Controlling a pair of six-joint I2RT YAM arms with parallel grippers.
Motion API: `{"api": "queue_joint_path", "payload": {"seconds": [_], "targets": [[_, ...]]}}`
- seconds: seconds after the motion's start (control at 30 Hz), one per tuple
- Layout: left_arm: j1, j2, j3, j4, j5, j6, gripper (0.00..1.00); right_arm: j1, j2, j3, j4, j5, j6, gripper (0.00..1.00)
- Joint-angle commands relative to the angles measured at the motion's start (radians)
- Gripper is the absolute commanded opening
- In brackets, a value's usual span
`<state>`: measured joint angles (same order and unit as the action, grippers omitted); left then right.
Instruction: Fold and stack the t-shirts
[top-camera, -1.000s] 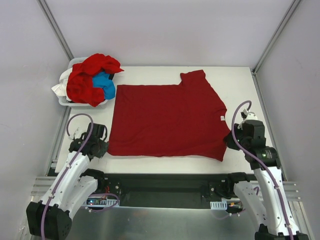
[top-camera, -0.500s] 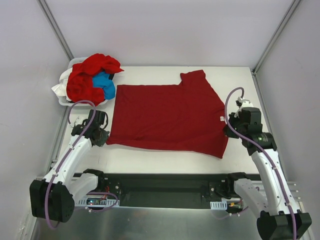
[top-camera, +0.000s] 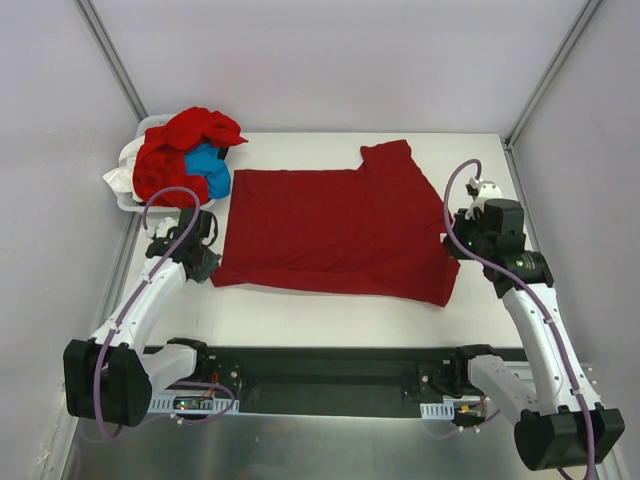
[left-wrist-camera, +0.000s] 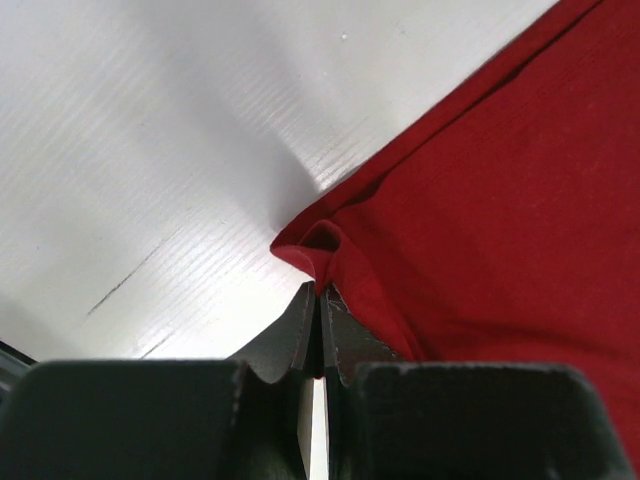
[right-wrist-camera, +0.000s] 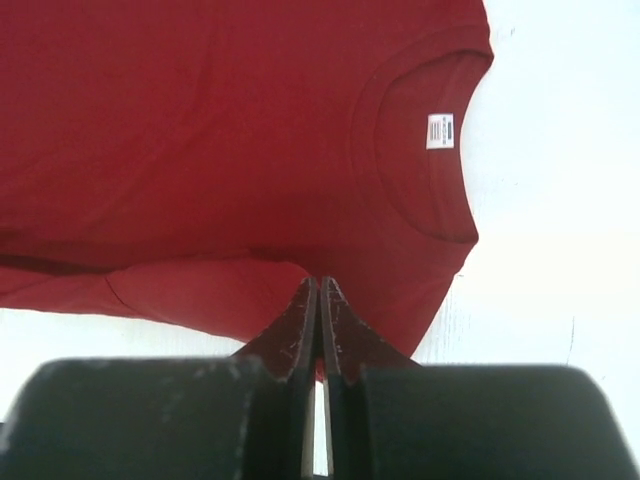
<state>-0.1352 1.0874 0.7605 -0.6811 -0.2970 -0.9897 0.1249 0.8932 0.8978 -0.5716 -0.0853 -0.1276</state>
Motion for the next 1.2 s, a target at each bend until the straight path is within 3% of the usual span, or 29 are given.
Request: {"api": "queue_joint_path", "payload": {"seconds": [0.0, 0.37, 0.6, 1.17], "targets": [[0.011, -0.046, -0.002, 0.006, 0.03, 0.039, 0.0, 0.002, -0.016, 0.069, 0.02, -0.01, -0.038, 0.01], [-0.004, -0.274, -0.242, -0.031, 0.138, -0.274, 0.0, 0.004, -0.169, 0.038, -0.154, 0.078, -0.07, 0.01], [-0.018, -0.276, -0.205, -0.057, 0.099, -0.231, 0.0, 0.001, -0.189, 0.021, -0.152, 0.13, -0.112, 0.01], [-0.027, -0.097, -0.049, -0.048, 0.007, -0.208, 0.0, 0.004, -0.028, 0.033, 0.073, -0.034, -0.145, 0.01]]}}
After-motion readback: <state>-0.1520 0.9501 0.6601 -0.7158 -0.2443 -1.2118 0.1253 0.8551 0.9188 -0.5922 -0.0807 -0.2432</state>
